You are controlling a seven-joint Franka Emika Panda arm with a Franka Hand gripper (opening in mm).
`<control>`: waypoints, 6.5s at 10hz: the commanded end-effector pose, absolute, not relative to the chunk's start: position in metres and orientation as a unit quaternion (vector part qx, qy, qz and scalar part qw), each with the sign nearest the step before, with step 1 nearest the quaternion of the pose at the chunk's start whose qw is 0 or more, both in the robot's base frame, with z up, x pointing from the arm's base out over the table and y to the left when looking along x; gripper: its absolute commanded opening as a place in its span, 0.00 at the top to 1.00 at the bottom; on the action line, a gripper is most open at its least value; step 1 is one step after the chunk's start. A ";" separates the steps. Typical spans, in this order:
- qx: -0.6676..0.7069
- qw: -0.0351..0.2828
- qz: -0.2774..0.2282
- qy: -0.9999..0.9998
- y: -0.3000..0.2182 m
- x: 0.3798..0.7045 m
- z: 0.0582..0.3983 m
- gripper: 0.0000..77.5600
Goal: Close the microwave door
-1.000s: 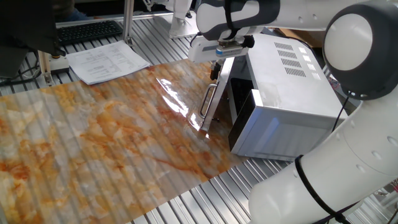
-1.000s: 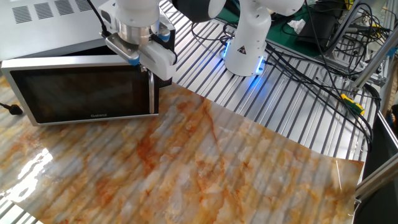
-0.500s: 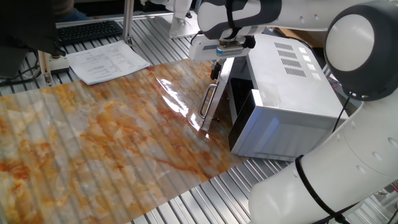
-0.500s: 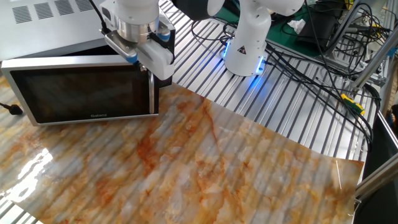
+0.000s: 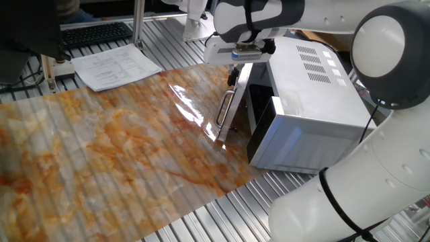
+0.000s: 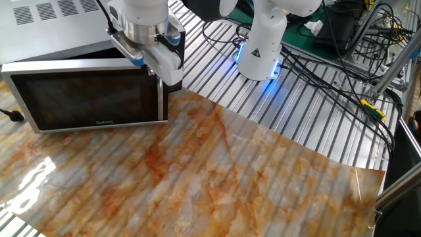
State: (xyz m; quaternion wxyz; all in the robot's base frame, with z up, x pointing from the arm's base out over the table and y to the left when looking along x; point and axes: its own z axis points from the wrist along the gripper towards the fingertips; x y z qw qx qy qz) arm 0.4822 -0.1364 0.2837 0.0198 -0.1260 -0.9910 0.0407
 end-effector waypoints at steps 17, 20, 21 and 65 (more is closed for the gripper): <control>-0.070 0.038 0.046 -0.996 -0.169 0.451 0.299 1.00; -0.063 0.039 0.048 -0.996 -0.181 0.446 0.299 1.00; -0.061 0.039 0.048 -0.996 -0.184 0.444 0.298 1.00; -0.090 0.030 0.014 -0.995 -0.140 0.453 0.302 1.00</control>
